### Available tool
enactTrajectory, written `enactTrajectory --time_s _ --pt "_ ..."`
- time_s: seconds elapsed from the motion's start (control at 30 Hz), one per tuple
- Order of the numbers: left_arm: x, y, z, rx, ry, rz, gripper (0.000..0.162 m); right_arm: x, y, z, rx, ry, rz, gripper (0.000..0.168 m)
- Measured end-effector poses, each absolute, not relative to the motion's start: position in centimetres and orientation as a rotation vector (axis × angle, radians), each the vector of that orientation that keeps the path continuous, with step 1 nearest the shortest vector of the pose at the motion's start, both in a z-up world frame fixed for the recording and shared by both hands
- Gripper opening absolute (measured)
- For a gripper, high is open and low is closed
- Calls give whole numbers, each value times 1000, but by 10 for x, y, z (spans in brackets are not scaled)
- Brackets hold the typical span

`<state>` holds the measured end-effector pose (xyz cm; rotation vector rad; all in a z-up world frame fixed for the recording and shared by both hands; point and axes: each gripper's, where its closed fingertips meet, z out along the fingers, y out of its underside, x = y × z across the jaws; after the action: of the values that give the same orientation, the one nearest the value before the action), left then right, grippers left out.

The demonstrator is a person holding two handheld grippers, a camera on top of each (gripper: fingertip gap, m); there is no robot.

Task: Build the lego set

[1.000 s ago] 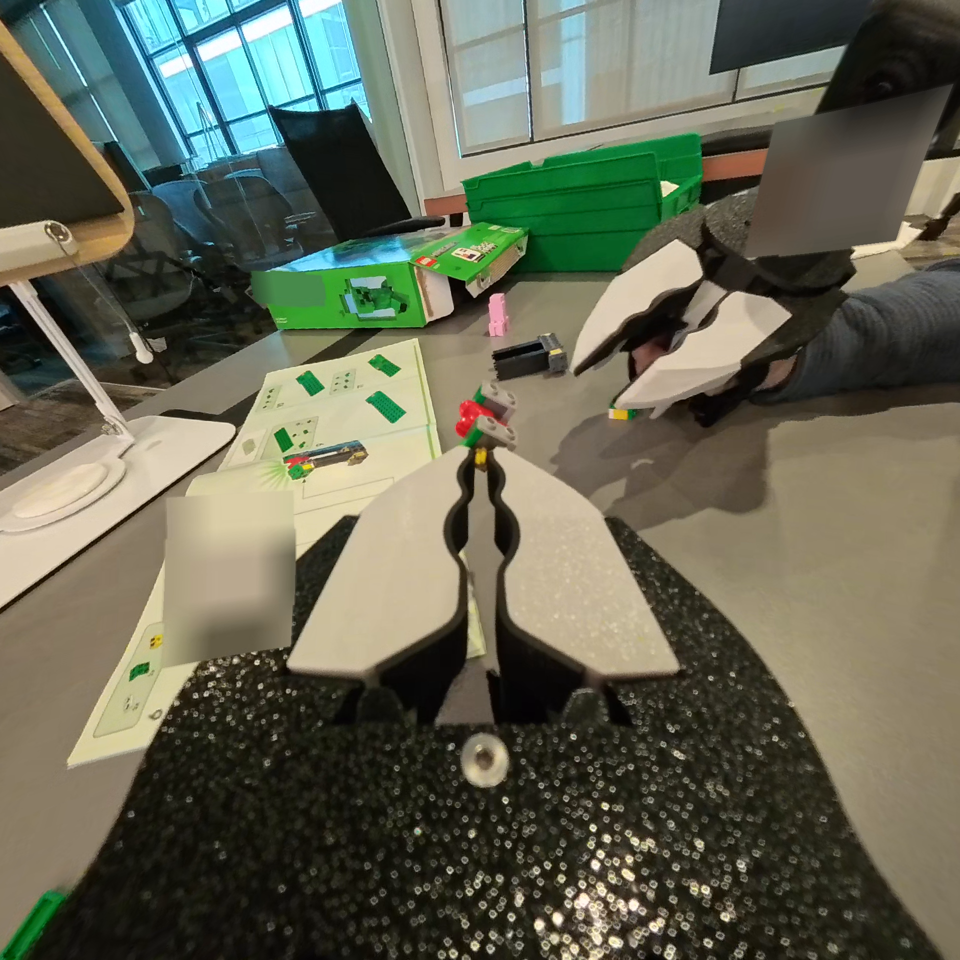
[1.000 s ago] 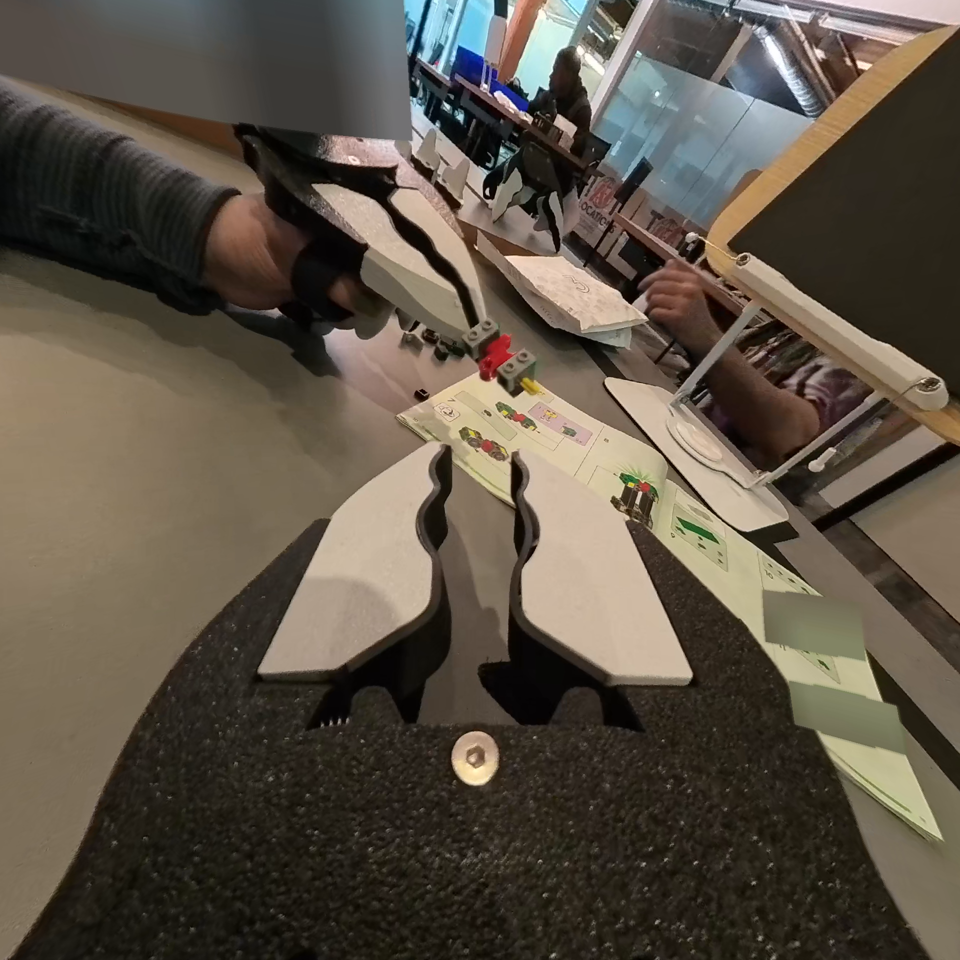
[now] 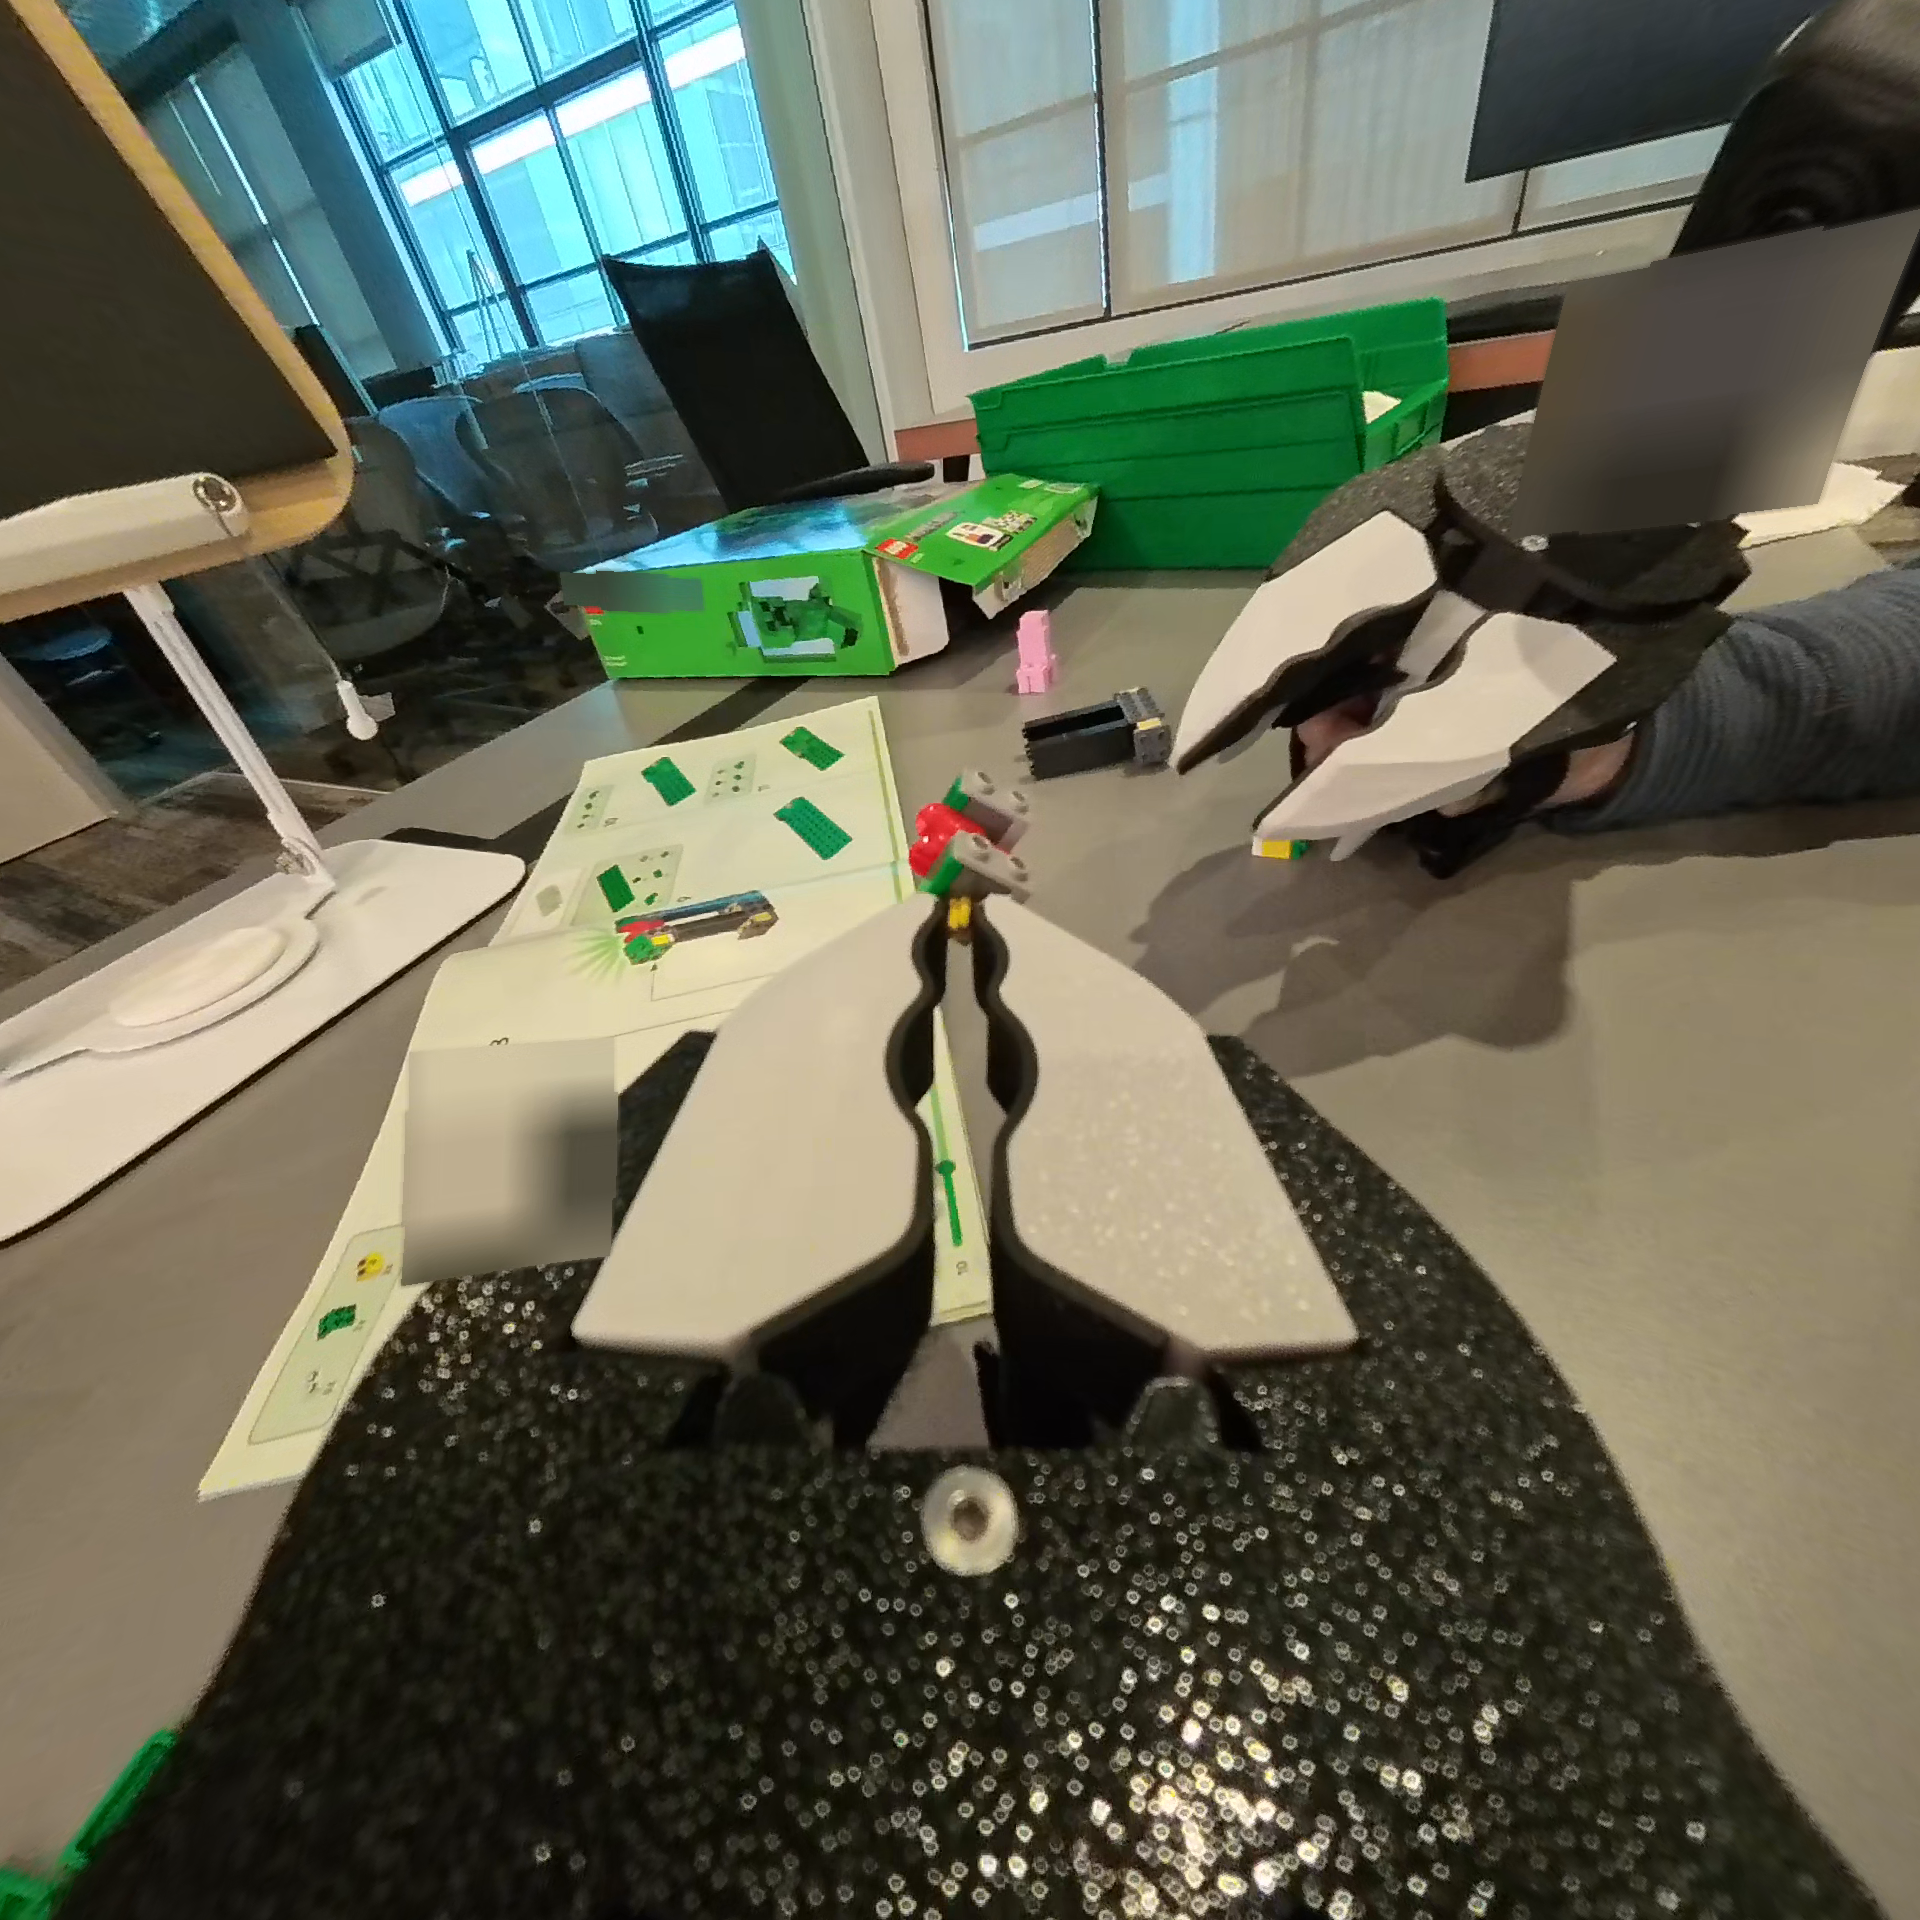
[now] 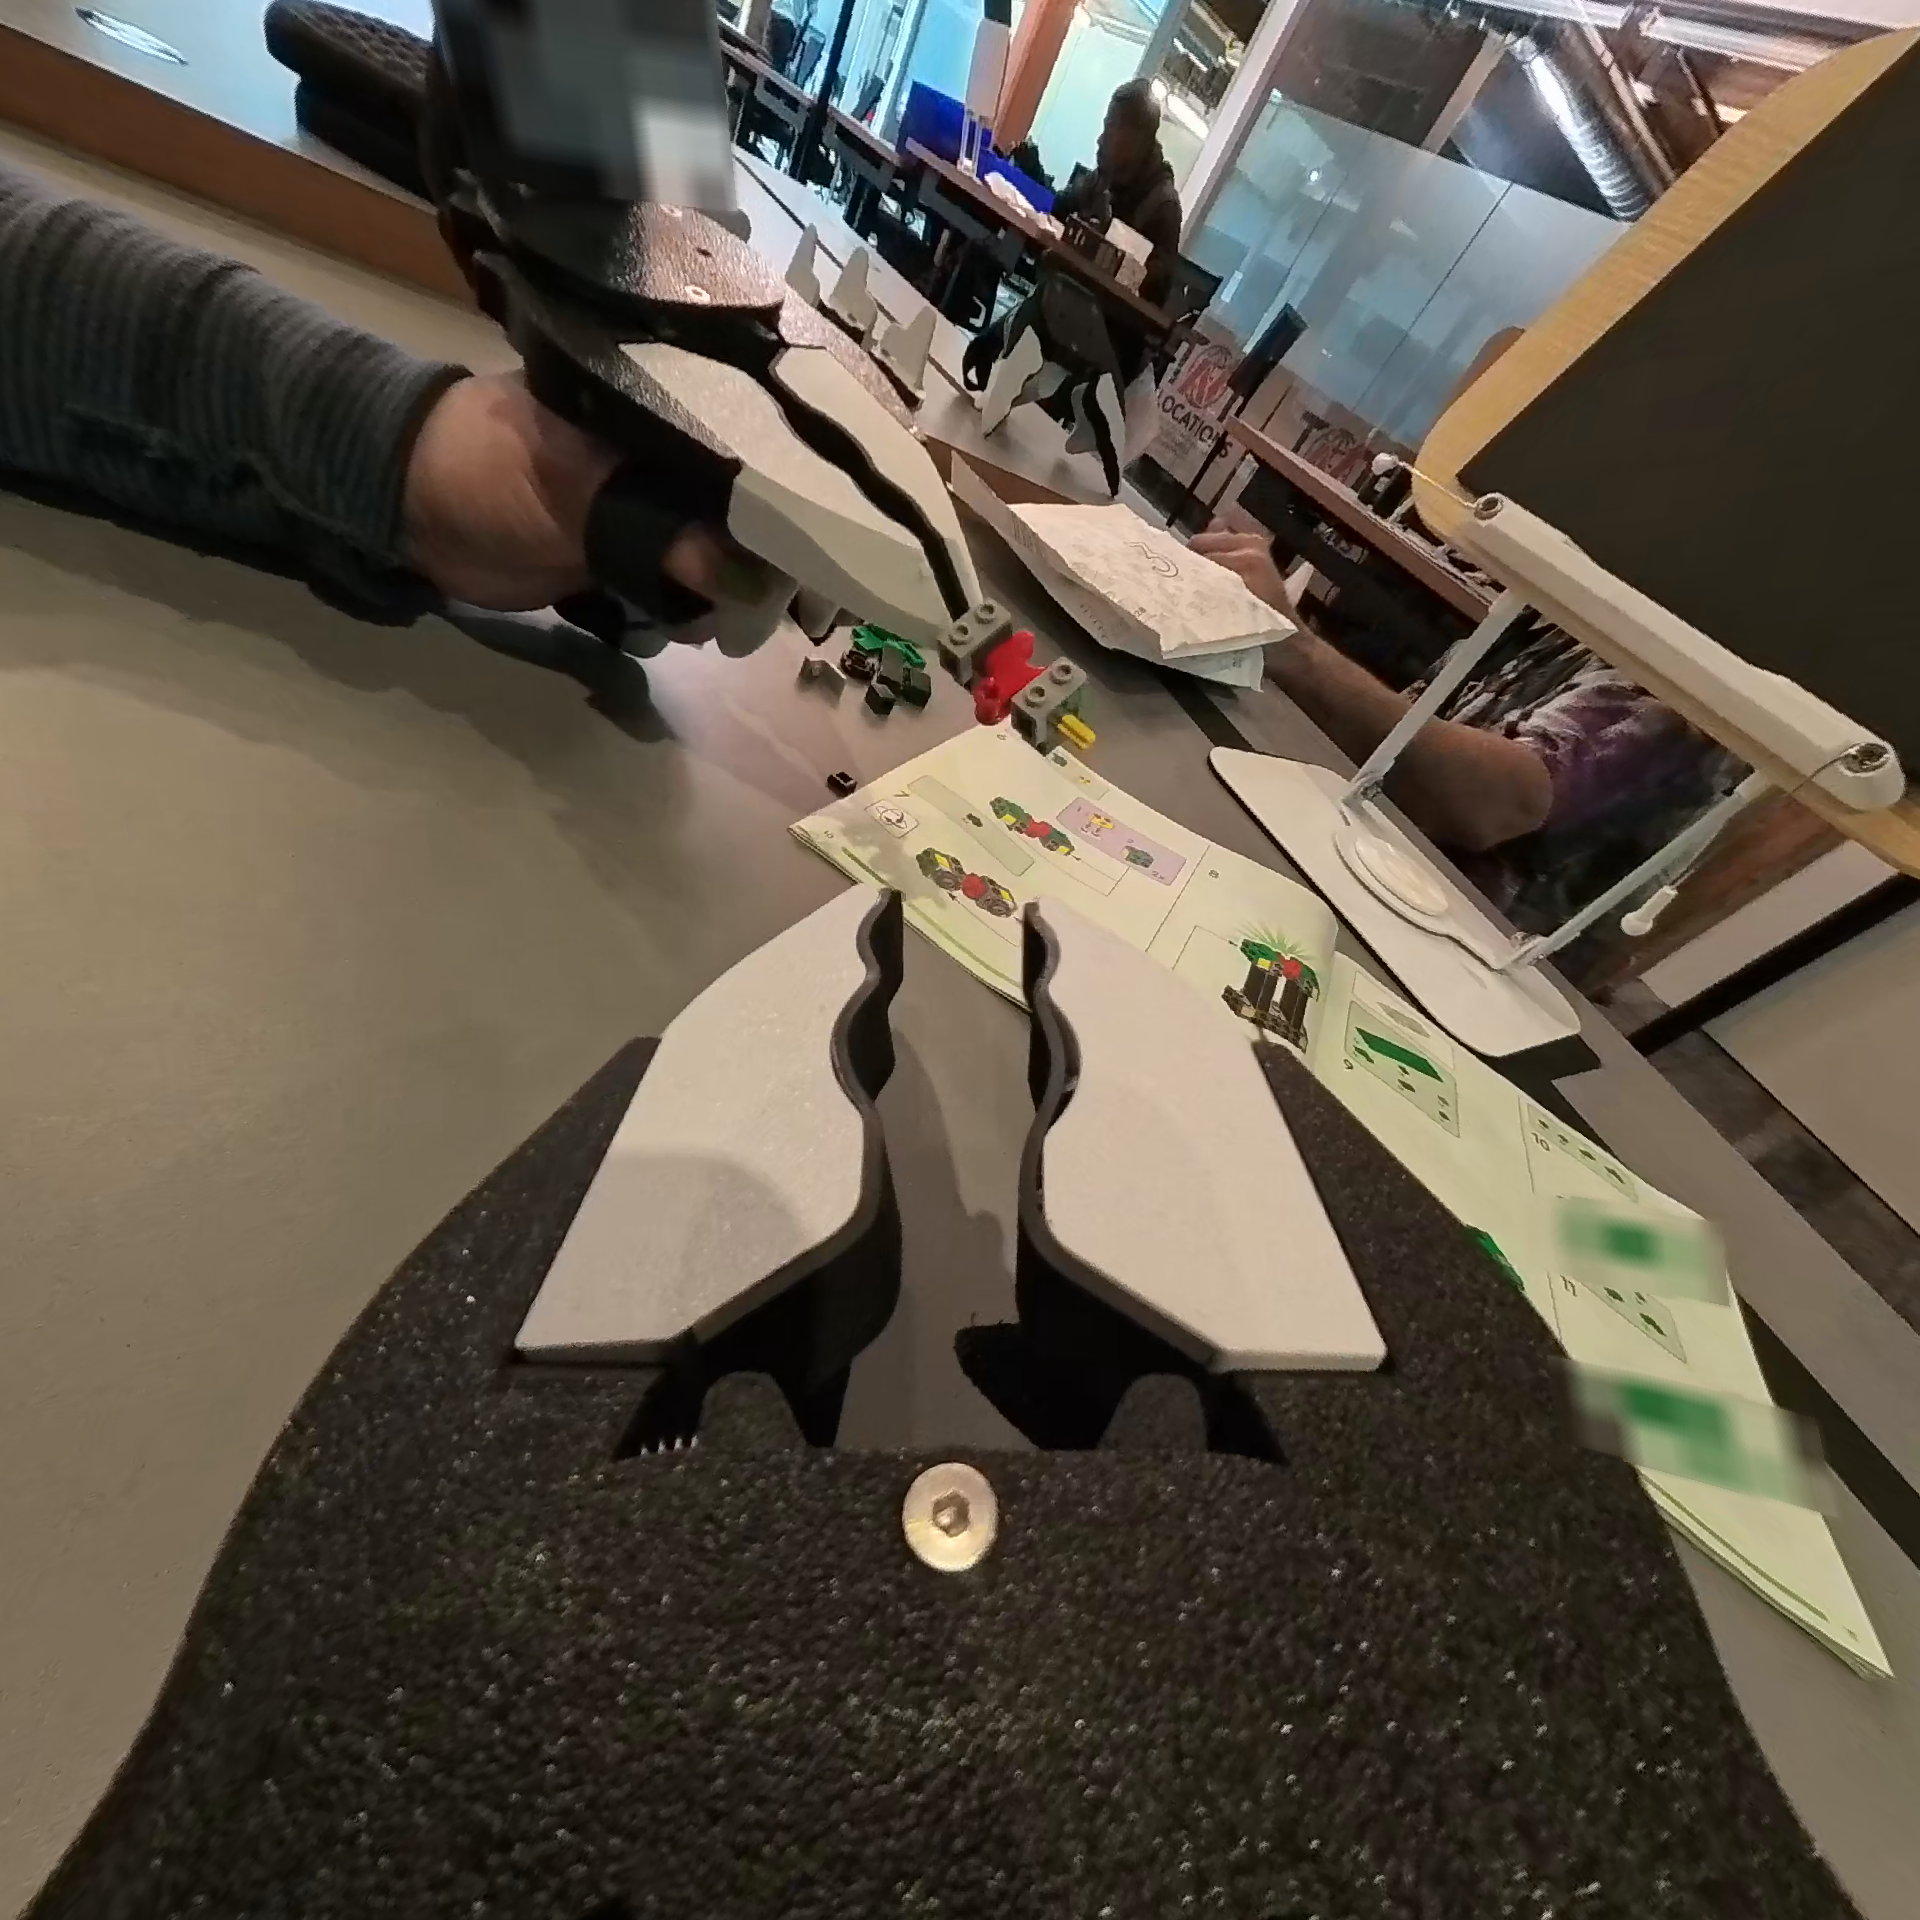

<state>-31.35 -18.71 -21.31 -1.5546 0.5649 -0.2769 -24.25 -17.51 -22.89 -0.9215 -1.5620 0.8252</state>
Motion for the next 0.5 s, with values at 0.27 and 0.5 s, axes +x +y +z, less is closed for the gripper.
enactTrajectory --time_s 0.27,0.5 --pt "-317 -187 -212 -1557 551 -258 4 -241 -171 -225 -915 -1548 794 23" --pt "-334 -185 -209 -1580 468 -210 4 -243 -168 -245 -987 -1809 632 27"
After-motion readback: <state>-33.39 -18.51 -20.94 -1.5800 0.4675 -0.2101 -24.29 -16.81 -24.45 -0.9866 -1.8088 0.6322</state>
